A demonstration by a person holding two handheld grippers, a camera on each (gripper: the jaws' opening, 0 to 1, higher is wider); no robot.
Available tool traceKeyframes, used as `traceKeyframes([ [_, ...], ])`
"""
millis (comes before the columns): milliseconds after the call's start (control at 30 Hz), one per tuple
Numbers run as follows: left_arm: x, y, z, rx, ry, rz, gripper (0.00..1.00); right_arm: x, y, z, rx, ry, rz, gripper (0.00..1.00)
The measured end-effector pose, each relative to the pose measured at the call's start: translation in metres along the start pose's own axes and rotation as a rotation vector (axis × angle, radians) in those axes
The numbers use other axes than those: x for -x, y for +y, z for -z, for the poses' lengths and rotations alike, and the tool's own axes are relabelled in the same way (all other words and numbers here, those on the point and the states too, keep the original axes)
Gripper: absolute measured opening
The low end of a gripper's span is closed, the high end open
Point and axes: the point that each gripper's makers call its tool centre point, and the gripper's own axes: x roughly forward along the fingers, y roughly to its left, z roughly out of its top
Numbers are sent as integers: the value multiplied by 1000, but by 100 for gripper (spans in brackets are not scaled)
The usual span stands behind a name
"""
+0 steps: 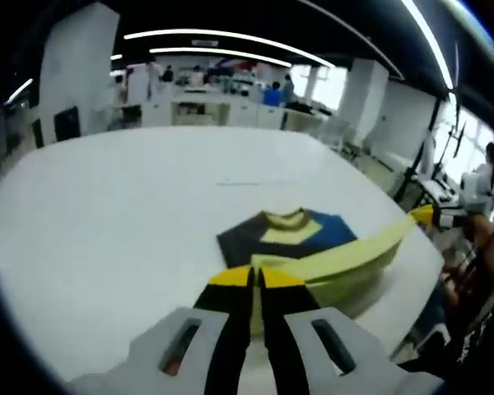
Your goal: Fold the garment on the visible template until the final outline fits inside the template.
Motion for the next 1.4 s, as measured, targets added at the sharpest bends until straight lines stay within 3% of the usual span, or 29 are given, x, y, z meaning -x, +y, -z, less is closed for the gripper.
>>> traceKeyframes([
  [367, -23, 12, -26, 7, -52, -27, 0, -27, -13, -24, -47, -44, -4, 0],
  [800, -77, 30, -55, 31, -109, -85, 0, -73, -35, -43, -128, -69, 22, 0],
  [1033, -104, 40, -54, 58, -99, -100, 0, -105, -47, -39, -172, -50, 35, 0],
  [1100, -115, 43, -56, 17, -115, -94, 0, -116, -52, -33, -185, -31, 53, 0],
  [1400, -156, 66, -37, 78, -59, -139, 0, -159, -59, -20, -237, 7, 41, 0],
])
